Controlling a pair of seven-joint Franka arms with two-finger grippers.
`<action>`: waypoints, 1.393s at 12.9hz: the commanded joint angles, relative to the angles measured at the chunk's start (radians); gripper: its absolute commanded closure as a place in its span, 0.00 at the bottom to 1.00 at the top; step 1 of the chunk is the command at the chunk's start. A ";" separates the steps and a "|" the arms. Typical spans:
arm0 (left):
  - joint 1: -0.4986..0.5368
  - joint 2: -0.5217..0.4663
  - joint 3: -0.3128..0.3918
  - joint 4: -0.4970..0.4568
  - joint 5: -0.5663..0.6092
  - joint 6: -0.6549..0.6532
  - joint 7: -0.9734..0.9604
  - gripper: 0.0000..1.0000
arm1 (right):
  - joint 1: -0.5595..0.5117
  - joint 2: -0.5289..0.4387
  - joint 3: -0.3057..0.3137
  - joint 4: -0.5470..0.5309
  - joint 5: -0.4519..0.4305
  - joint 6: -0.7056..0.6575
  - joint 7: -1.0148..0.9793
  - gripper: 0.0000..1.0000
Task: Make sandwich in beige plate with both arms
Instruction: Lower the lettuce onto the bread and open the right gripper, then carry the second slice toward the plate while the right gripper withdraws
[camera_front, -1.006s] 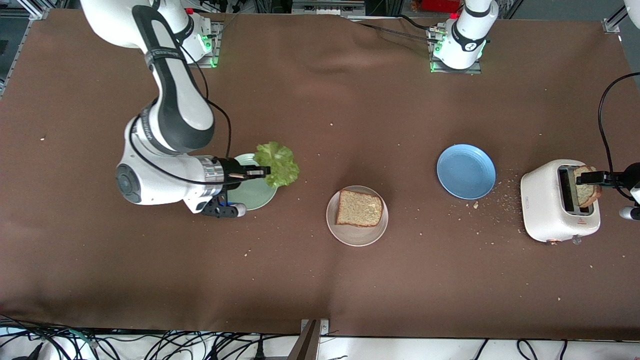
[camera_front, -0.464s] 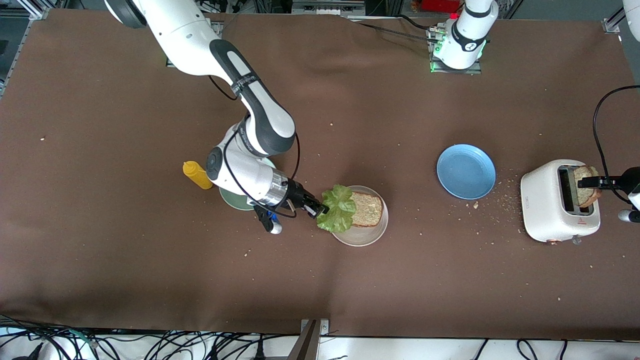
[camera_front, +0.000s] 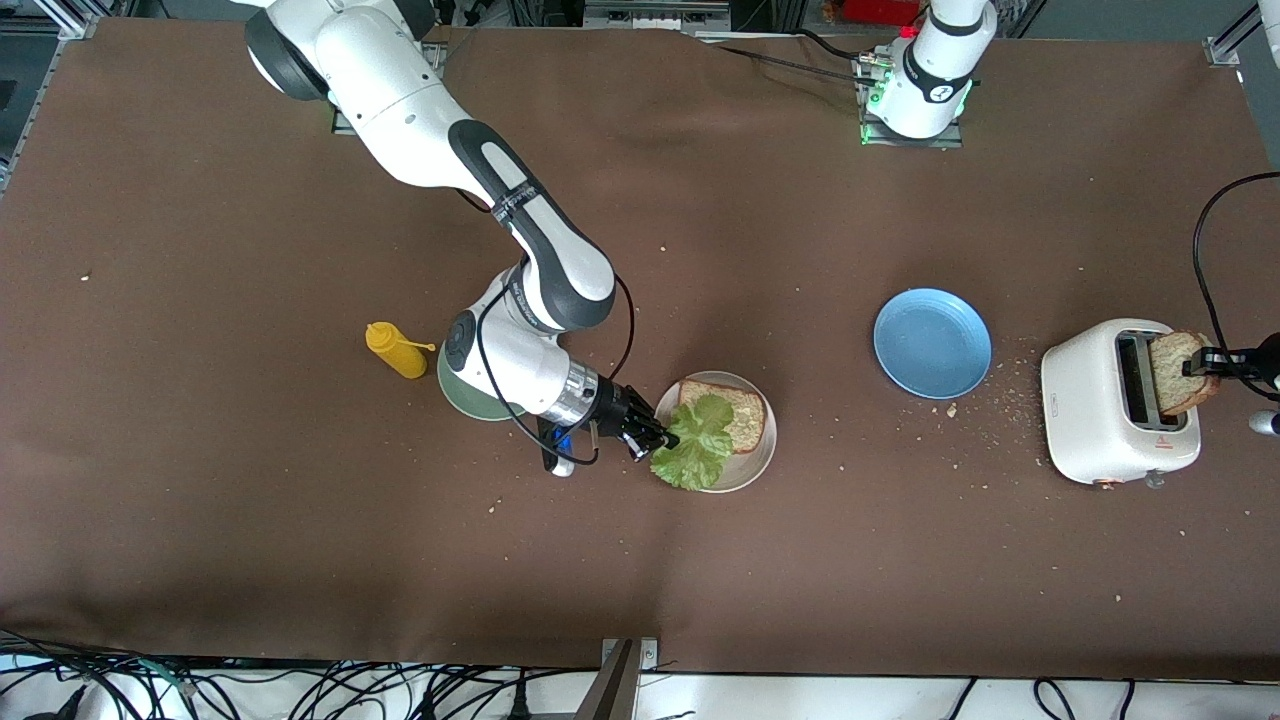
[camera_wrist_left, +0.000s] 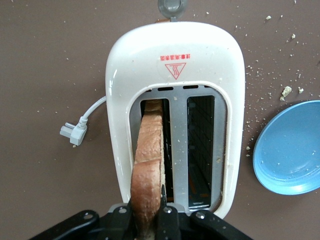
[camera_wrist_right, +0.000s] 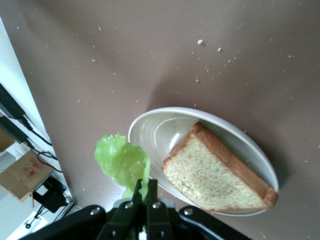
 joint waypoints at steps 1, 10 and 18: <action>0.003 -0.022 -0.011 0.059 -0.016 -0.017 0.038 1.00 | -0.001 0.062 0.058 0.069 0.027 0.077 0.012 1.00; -0.003 -0.028 -0.043 0.306 -0.100 -0.310 0.145 1.00 | 0.026 -0.048 0.030 -0.096 -0.151 0.086 -0.026 0.00; -0.231 0.121 -0.046 0.226 -0.709 -0.423 -0.196 1.00 | 0.025 -0.323 -0.216 -0.160 -0.639 -0.677 -0.243 0.00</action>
